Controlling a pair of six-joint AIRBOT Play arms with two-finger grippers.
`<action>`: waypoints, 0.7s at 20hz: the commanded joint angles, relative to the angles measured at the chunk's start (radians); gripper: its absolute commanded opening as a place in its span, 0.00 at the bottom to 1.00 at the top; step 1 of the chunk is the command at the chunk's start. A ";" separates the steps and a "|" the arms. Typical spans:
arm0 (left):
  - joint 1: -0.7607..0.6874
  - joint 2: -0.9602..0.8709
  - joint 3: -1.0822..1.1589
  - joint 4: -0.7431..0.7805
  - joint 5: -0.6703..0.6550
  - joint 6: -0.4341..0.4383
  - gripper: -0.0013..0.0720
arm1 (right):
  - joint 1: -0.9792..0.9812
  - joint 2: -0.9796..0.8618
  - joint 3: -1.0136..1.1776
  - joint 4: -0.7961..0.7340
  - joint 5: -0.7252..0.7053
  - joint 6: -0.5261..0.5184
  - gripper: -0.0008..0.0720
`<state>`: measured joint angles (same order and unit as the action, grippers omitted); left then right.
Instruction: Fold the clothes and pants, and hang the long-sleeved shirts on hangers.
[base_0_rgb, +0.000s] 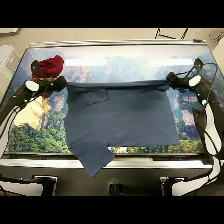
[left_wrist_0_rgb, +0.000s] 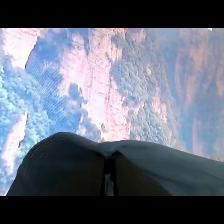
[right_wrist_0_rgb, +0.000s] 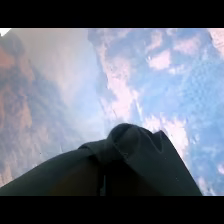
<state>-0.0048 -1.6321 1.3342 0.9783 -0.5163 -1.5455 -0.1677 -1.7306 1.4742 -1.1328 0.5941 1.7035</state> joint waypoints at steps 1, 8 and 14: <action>-0.031 -0.042 0.008 -0.011 -0.004 -0.004 0.06 | -0.016 -0.026 0.003 0.002 0.047 0.013 0.06; 0.009 0.077 0.006 0.066 -0.685 0.132 0.06 | -0.121 0.085 0.045 -0.092 0.750 -0.132 0.06; -0.020 0.060 -0.173 0.100 -0.758 0.122 0.06 | -0.109 0.056 -0.093 -0.278 0.766 -0.126 0.06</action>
<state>-0.0204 -1.5673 1.2266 1.0599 -1.1923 -1.4277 -0.2764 -1.6627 1.4212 -1.3281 1.2995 1.5856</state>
